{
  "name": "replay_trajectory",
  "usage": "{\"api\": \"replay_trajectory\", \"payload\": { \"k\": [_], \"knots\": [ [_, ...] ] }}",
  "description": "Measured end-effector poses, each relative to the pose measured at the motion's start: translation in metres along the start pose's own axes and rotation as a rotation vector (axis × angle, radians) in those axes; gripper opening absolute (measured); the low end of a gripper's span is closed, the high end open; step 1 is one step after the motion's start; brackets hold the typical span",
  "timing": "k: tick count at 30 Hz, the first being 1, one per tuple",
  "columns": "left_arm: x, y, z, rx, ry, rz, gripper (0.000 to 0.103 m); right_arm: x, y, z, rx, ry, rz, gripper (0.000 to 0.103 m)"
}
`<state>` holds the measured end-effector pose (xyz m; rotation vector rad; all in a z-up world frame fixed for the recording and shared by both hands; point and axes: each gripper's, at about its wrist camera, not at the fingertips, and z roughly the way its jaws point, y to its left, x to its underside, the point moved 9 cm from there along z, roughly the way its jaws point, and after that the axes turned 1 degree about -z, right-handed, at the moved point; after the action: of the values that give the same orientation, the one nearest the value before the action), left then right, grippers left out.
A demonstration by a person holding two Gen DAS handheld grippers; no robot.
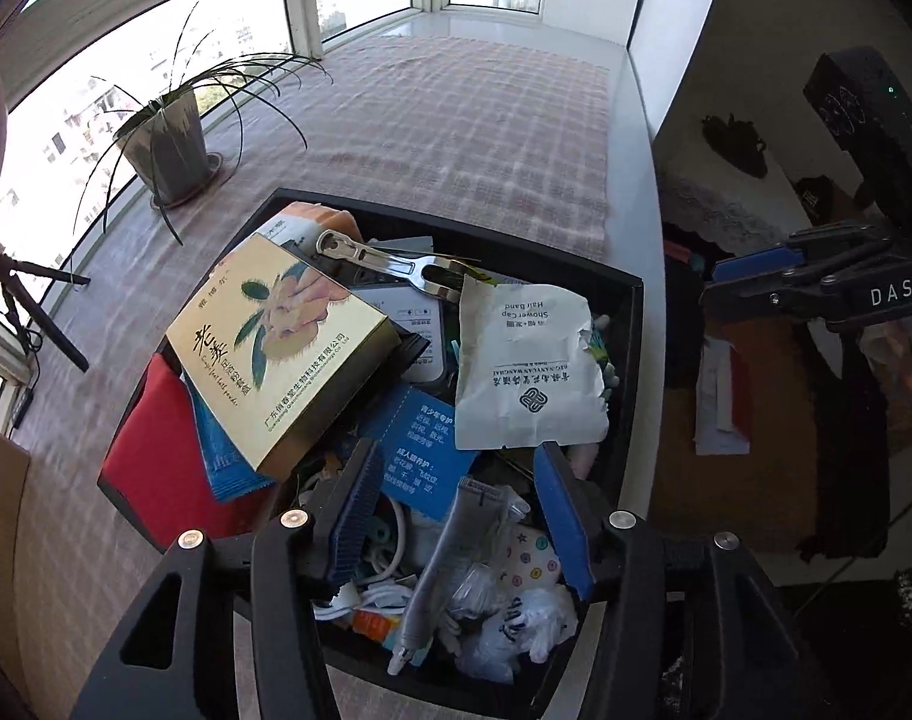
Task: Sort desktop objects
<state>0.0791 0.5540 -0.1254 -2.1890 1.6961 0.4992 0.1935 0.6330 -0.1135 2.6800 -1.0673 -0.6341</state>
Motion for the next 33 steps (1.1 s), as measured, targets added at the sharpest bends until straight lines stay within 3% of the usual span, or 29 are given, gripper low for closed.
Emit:
{"api": "replay_trajectory", "payload": {
  "k": [11,20,33],
  "knots": [
    [0.047,0.053,-0.029,-0.074,-0.038,-0.236,0.056,-0.004,0.053,0.032,-0.039,0.04,-0.136,0.045],
    [0.098,0.093,-0.069,-0.252,-0.068,-0.449,0.06,-0.009,0.109,0.057,-0.042,0.054,-0.298,0.045],
    [0.184,0.143,-0.14,-0.402,-0.116,-0.692,0.07,0.004,0.222,0.079,-0.077,0.057,-0.498,0.047]
  ]
}}
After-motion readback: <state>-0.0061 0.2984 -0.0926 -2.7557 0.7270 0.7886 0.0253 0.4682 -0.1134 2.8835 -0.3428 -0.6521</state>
